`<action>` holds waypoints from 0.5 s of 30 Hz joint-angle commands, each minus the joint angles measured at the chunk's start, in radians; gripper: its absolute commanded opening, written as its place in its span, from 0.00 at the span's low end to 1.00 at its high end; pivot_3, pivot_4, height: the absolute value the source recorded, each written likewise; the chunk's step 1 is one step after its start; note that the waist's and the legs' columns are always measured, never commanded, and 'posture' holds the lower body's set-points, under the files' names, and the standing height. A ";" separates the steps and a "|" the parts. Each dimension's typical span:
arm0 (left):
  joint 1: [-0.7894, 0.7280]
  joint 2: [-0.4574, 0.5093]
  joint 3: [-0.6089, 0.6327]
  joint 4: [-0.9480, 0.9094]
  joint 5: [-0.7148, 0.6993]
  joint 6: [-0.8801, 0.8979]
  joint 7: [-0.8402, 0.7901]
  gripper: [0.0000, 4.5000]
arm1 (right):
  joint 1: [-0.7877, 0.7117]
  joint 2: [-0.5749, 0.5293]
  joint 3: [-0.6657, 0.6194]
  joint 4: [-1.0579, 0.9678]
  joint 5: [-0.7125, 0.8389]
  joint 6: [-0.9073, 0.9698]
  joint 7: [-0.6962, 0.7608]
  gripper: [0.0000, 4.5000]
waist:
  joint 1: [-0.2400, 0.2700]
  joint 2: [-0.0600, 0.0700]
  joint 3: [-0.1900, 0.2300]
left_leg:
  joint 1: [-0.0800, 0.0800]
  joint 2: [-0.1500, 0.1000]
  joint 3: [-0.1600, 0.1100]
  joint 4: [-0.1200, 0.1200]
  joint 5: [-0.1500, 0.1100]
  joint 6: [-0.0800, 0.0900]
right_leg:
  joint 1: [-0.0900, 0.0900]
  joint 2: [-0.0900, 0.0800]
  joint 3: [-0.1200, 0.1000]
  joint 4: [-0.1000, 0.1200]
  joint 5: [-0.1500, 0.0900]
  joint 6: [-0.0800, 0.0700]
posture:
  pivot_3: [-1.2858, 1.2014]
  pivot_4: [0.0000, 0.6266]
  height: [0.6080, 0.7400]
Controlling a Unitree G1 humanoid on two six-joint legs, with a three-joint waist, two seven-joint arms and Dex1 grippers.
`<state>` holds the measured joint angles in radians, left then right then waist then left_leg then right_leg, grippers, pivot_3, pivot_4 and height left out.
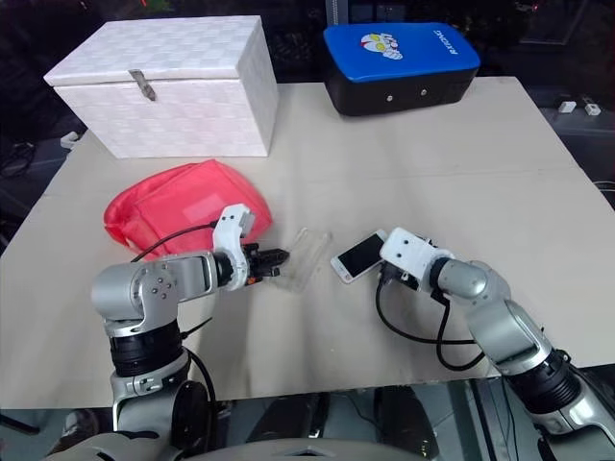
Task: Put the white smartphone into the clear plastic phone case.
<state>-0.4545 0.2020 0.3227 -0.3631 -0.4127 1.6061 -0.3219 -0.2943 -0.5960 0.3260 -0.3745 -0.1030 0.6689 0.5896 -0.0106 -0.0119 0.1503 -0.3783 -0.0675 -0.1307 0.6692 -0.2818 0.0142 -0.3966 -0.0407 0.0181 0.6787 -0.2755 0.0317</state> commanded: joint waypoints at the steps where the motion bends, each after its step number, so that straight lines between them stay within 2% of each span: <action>1: 0.001 0.138 0.001 -0.011 -0.195 0.008 0.008 0.07 | 0.016 0.006 -0.074 -0.046 0.074 -0.018 0.043 0.64 | -0.002 0.000 0.000 | 0.000 0.000 0.000 0.000 0.000 0.000 | -0.001 0.000 0.000 0.000 0.000 0.000 | 0.52 0.24 1.00; 3: -0.017 0.264 -0.030 -0.007 -0.298 0.008 -0.076 0.19 | 0.031 0.001 -0.086 -0.066 0.093 -0.030 0.059 0.64 | -0.005 -0.001 0.001 | -0.001 0.000 0.000 -0.001 0.000 0.000 | -0.002 0.000 0.000 0.001 0.000 0.000 | 0.52 0.24 1.00; 4: -0.028 0.334 -0.051 -0.004 -0.338 0.008 -0.137 0.29 | 0.039 0.001 -0.093 -0.071 0.101 -0.037 0.062 0.64 | -0.005 0.000 0.001 | -0.002 0.001 0.000 -0.001 0.000 -0.001 | -0.004 0.001 0.001 0.001 0.000 0.000 | 0.52 0.24 1.00; 5: -0.017 0.443 -0.116 -0.025 -0.327 -0.083 -0.247 0.40 | 0.050 0.001 -0.103 -0.086 0.118 -0.043 0.073 0.64 | -0.006 0.000 0.001 | -0.003 0.001 0.001 -0.001 0.000 -0.001 | -0.006 0.001 0.001 0.001 0.000 0.000 | 0.52 0.24 1.00; 7: 0.022 0.637 -0.251 -0.026 -0.223 -0.409 -0.503 0.62 | 0.078 -0.004 -0.118 -0.125 0.158 -0.068 0.105 0.64 | -0.006 0.001 0.002 | -0.004 0.000 0.002 -0.002 0.000 -0.001 | -0.007 0.001 0.003 0.001 0.000 0.000 | 0.52 0.24 1.00; 10: -0.029 0.728 -0.351 0.157 -0.131 -0.789 -0.821 0.62 | 0.132 -0.030 -0.136 -0.185 0.219 -0.121 0.171 0.64 | 0.010 0.004 0.003 | -0.004 0.000 0.005 -0.004 0.000 -0.001 | -0.007 -0.001 0.005 -0.001 0.000 -0.001 | 0.52 0.24 1.00; 14: -0.167 0.705 -0.494 0.501 0.049 -1.319 -1.160 0.62 | 0.190 -0.041 -0.187 -0.282 0.334 -0.148 0.235 0.64 | 0.021 0.005 0.003 | -0.005 0.001 0.004 -0.004 0.000 -0.001 | -0.007 0.000 0.003 -0.002 0.000 -0.001 | 0.52 0.24 1.00; 15: -0.210 0.714 -0.565 0.589 0.069 -1.460 -1.229 0.62 | 0.209 -0.036 -0.206 -0.311 0.365 -0.160 0.242 0.64 | 0.023 0.005 0.003 | -0.005 0.001 0.003 -0.004 0.000 -0.001 | -0.008 0.000 0.002 -0.002 0.000 -0.001 | 0.52 0.24 1.00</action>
<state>-0.6316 0.9061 -0.1993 0.1404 -0.3912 0.3466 -1.4371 -0.0894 -0.6287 0.1612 -0.6127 0.2075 0.5397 0.8103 0.0123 -0.0073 0.1538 -0.3840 -0.0670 -0.1272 0.6657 -0.2822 0.0130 -0.4044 -0.0407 0.0202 0.6766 -0.2758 0.0307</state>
